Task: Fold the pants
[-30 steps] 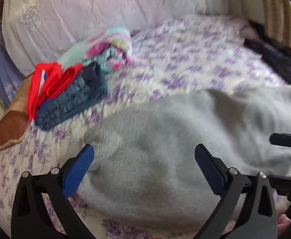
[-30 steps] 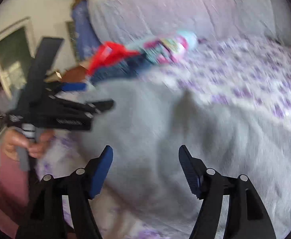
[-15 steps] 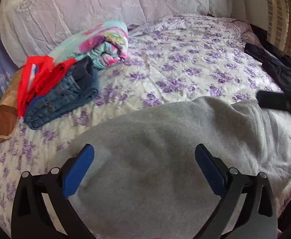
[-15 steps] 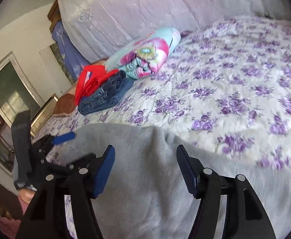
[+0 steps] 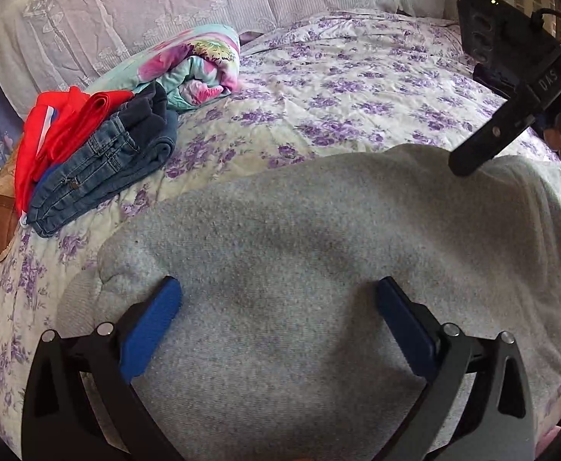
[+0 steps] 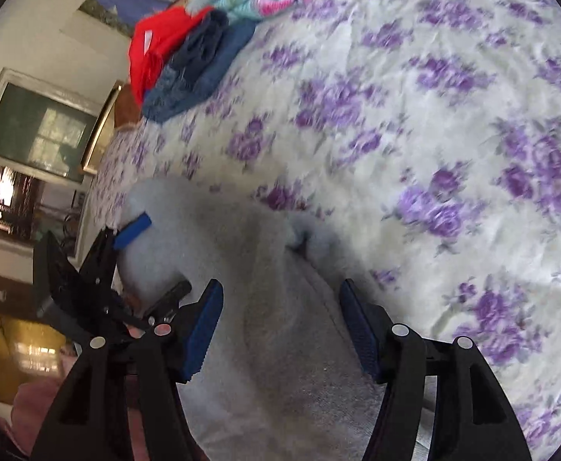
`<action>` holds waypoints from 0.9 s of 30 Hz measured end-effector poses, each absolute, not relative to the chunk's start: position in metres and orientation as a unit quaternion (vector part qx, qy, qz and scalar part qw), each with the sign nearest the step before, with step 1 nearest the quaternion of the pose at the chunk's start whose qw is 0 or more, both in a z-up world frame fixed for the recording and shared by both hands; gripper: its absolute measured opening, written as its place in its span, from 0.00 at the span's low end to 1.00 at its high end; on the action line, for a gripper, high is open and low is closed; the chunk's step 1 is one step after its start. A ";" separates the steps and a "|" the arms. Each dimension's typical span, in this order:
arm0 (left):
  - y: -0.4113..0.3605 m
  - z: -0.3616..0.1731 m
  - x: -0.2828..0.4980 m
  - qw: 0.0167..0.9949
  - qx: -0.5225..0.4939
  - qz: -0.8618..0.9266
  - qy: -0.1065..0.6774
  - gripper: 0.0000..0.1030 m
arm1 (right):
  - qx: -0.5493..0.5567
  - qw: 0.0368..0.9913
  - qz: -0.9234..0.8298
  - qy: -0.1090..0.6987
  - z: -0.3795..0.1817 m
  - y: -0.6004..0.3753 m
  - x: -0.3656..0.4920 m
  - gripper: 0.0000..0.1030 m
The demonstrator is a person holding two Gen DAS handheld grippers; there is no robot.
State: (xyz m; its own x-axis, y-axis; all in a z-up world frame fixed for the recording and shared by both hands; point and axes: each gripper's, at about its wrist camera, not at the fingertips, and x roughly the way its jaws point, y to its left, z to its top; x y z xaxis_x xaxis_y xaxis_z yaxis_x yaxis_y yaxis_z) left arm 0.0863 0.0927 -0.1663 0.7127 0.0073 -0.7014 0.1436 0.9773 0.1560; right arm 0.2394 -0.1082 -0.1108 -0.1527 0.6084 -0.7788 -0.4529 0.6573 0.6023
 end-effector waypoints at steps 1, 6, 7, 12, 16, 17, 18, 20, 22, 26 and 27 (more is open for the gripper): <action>0.092 -0.167 0.086 0.920 0.101 -0.036 0.377 0.96 | 0.065 0.636 0.416 0.646 -0.114 -0.106 0.239 0.63; 0.091 -0.167 0.086 0.920 0.101 -0.036 0.377 0.96 | 0.116 0.576 0.466 0.661 -0.114 -0.101 0.236 0.63; 0.092 -0.167 0.086 0.920 0.101 -0.037 0.377 0.96 | 0.118 0.575 0.476 0.655 -0.111 -0.102 0.234 0.64; 0.091 -0.167 0.086 0.920 0.102 -0.036 0.377 0.96 | 0.165 0.529 0.452 0.699 -0.151 -0.101 0.235 0.63; 0.091 -0.167 0.086 0.921 0.100 -0.036 0.374 0.96 | 0.197 0.524 0.488 0.669 -0.139 -0.094 0.237 0.64; 0.092 -0.167 0.086 0.921 0.100 -0.036 0.374 0.96 | 0.209 0.528 0.492 0.659 -0.137 -0.091 0.239 0.64; 0.092 -0.167 0.086 0.921 0.100 -0.036 0.374 0.96 | 0.221 0.531 0.492 0.654 -0.138 -0.089 0.240 0.64; 0.091 -0.167 0.086 0.921 0.101 -0.036 0.374 0.96 | 0.249 0.549 0.480 0.638 -0.136 -0.094 0.247 0.63; 0.091 -0.167 0.086 0.921 0.102 -0.034 0.373 0.96 | 0.284 0.563 0.464 0.622 -0.134 -0.105 0.256 0.44; 0.091 -0.168 0.086 0.921 0.104 -0.035 0.373 0.96 | 0.234 0.602 0.432 0.630 -0.138 -0.108 0.256 0.13; 0.091 -0.168 0.086 0.921 0.104 -0.035 0.373 0.96 | 0.233 0.604 0.433 0.627 -0.136 -0.110 0.255 0.13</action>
State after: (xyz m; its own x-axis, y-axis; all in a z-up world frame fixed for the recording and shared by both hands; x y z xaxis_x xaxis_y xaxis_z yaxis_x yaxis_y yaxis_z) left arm 0.0858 0.0909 -0.1679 0.7190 0.0134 -0.6949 0.1423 0.9758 0.1660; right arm 0.2549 -0.1104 -0.1365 -0.1612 0.8157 -0.5556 -0.2314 0.5160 0.8247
